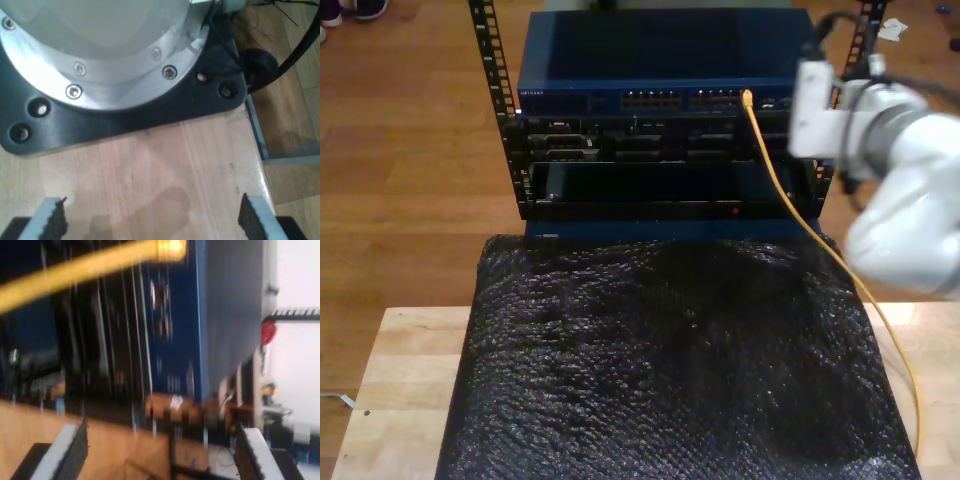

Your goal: Grab the cable and plug it in

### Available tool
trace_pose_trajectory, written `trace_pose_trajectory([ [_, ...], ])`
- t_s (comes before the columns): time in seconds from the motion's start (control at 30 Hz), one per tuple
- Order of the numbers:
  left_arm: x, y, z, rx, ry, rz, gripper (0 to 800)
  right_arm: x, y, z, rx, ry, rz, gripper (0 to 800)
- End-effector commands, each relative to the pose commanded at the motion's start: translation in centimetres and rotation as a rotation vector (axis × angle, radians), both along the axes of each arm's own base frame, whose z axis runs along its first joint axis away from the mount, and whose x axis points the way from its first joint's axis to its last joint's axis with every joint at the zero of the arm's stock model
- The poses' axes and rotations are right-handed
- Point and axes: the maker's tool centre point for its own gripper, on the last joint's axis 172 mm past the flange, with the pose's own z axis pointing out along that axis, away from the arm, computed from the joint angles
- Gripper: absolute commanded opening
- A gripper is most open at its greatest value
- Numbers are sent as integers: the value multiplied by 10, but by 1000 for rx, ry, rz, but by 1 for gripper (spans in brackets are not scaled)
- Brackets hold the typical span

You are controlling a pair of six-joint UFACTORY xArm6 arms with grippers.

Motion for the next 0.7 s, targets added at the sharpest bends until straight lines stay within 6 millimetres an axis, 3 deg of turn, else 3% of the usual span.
trace_pose_trajectory([
  [0.23,0,0,0,0,0,0,800,-44,-92,-10,-80,164,-31,735],
  [0.33,0,0,0,0,0,0,800,-70,-133,-23,-96,253,-47,796],
  [0.53,0,0,0,0,0,0,800,-135,-218,-52,-117,427,-58,799],
  [0.7,0,0,0,0,0,0,800,-186,-255,-52,-114,506,-51,799],
])
